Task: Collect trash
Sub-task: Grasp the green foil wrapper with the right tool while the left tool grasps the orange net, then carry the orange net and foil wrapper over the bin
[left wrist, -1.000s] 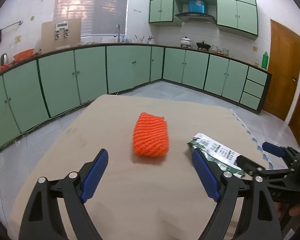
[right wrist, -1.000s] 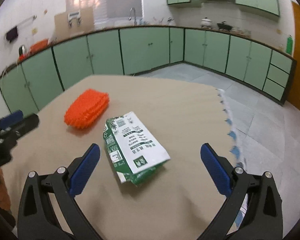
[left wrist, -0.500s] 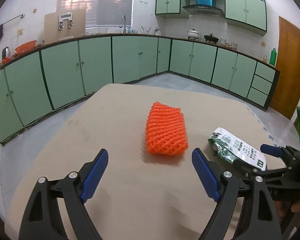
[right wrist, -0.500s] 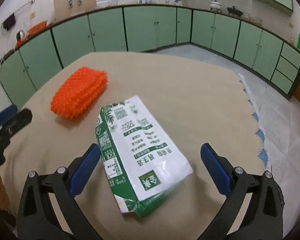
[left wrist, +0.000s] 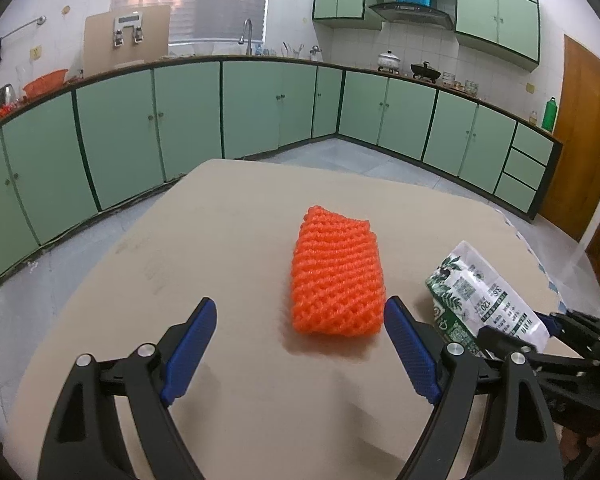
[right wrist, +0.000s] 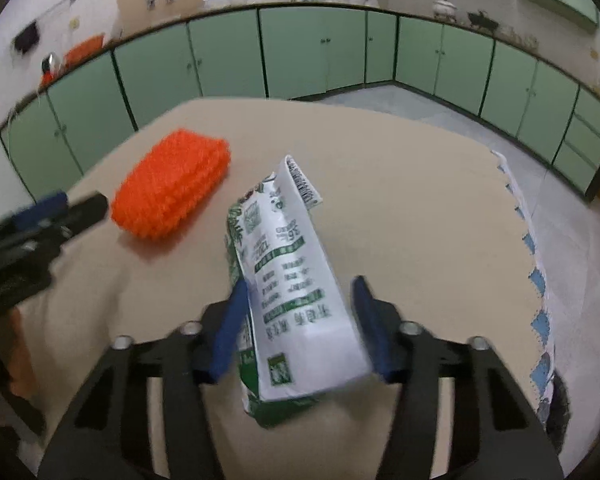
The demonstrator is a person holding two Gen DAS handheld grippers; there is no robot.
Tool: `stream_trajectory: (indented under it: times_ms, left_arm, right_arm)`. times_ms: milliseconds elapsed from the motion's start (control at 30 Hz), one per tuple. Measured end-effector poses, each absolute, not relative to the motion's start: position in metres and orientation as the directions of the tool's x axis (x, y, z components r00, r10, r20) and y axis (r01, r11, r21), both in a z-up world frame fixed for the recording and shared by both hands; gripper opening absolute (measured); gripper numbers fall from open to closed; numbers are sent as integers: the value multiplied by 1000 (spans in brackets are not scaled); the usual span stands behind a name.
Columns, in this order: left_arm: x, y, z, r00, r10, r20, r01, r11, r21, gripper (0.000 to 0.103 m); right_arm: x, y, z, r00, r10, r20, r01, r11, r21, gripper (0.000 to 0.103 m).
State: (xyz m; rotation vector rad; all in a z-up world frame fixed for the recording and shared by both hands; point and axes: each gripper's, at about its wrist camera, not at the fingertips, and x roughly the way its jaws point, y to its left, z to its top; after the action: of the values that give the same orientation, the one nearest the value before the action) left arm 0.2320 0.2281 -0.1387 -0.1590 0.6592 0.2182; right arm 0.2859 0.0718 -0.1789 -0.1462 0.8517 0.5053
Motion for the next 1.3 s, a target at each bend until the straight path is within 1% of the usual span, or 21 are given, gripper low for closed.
stream_trajectory:
  times_ms: [67, 100, 133, 167, 233, 300, 333, 400, 467, 533, 600, 700, 800, 967, 1300]
  left_arm:
    - [240, 228, -142, 762, 145, -631, -246, 966, -74, 84]
    - [243, 227, -143, 759, 145, -635, -244, 967, -70, 84]
    - [248, 228, -145, 753, 143, -642, -242, 968, -68, 84]
    - [253, 228, -146, 747, 133, -651, -237, 969, -74, 84]
    - [260, 230, -148, 738, 113, -665, -233, 968, -94, 84]
    - [268, 230, -151, 724, 98, -682, -231, 967, -106, 82]
    - [270, 230, -152, 721, 90, -687, -228, 967, -112, 78]
    - [274, 228, -154, 709, 75, -701, -218, 969, -116, 55]
    - [276, 225, -157, 701, 55, -711, -203, 971, -125, 50]
    - [276, 222, -156, 706, 51, -706, -194, 973, -124, 41]
    - [272, 219, -151, 721, 54, -691, -189, 975, -121, 24]
    - [266, 216, -143, 739, 43, -672, -177, 975, -132, 15]
    - [260, 213, -137, 753, 36, -657, -172, 975, -143, 12]
    - [238, 206, -120, 783, 23, -622, -161, 973, -167, 12]
    - [208, 163, -89, 825, -26, -564, -71, 986, -149, 12]
  right_arm:
    - [289, 68, -179, 538, 385, -750, -472, 875, 110, 38]
    - [289, 67, -178, 537, 389, -748, -472, 874, 115, 36]
    - [289, 66, -177, 537, 395, -746, -474, 872, 120, 29]
    - [288, 65, -176, 536, 400, -744, -479, 869, 123, 26]
    - [286, 65, -174, 539, 409, -737, -486, 865, 125, 22]
    - [286, 63, -173, 538, 418, -732, -484, 864, 137, 20]
    - [288, 62, -173, 538, 421, -730, -481, 865, 145, 20]
    - [289, 60, -174, 535, 431, -727, -474, 865, 165, 20]
    - [289, 60, -174, 534, 435, -725, -469, 866, 173, 19]
    - [288, 60, -173, 538, 436, -722, -465, 867, 177, 19]
    - [287, 60, -171, 543, 439, -716, -456, 870, 188, 18]
    - [285, 57, -167, 552, 444, -706, -440, 874, 205, 16]
    - [283, 52, -159, 566, 446, -693, -431, 877, 213, 15]
    - [275, 45, -142, 596, 444, -669, -415, 883, 217, 14]
    - [247, 10, -109, 658, 426, -622, -375, 901, 221, 14]
